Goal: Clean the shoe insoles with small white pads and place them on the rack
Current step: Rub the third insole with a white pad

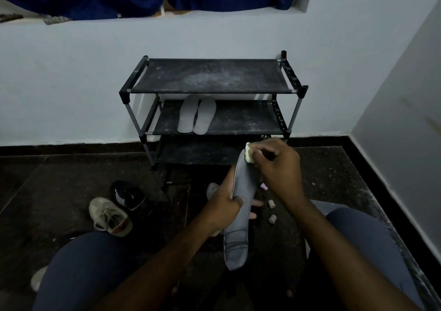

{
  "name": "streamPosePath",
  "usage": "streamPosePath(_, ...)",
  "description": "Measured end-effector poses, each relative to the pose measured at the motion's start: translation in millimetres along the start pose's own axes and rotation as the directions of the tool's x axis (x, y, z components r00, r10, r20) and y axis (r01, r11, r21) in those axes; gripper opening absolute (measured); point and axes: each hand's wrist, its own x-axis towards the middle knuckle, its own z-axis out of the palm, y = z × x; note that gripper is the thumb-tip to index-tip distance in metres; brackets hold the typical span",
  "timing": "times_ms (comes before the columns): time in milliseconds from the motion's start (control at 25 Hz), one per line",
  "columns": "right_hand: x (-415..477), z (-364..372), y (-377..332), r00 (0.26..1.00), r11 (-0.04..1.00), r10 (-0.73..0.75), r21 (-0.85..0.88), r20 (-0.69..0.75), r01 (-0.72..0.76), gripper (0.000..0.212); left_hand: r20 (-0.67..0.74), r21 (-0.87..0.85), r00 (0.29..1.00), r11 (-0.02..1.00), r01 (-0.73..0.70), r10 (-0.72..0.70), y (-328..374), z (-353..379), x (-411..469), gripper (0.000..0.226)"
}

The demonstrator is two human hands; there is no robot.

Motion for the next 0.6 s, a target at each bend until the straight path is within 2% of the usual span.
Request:
streamPosePath(80, -2.7, 2.5, -4.5, 0.997, 0.999, -0.043, 0.019, 0.059, 0.042, 0.017, -0.025, 0.017, 0.999, 1.0, 0.023, -0.023, -2.5, -0.5, 2.2, 0.092)
streamPosePath(200, -18.1, 10.0, -14.7, 0.96, 0.992, -0.124, 0.033, 0.25, 0.12, 0.019, -0.061, -0.011, 0.998, 1.0, -0.003, 0.002, -2.5, -4.4, 6.0, 0.083)
streamPosePath(240, -19.1, 10.4, -14.7, 0.961, 0.992, -0.126, 0.026, 0.246, 0.124, 0.019, -0.06, -0.033, 0.998, 0.999, 0.001, -0.003, -1.0, -5.0, 6.0, 0.082)
streamPosePath(360, -4.6, 4.2, -4.5, 0.999, 1.0, -0.025, -0.007, 0.048, 0.025, 0.017, 0.014, -0.062, 1.0, 0.998, -0.009, 0.009, 6.3, 1.6, -0.9, 0.089)
streamPosePath(440, -0.7, 0.3, -1.6, 0.999, 0.999, 0.036, -0.005, -0.031, -0.037, 0.018, 0.031, -0.04, 1.0, 0.999, -0.005, 0.007, 7.2, 4.1, -3.3, 0.089)
streamPosePath(520, -8.7, 4.5, -7.5, 1.0, 1.0, 0.01, 0.026, 0.025, -0.011, 0.016, 0.0, -0.036, 1.0, 0.999, 0.006, -0.006, 2.4, 1.6, 1.4, 0.09)
streamPosePath(600, -23.7, 15.2, -17.2, 0.992, 0.998, -0.059, 0.036, 0.115, 0.055, 0.015, -0.081, 0.037, 0.996, 0.999, -0.028, 0.031, -0.9, -2.3, 5.2, 0.08)
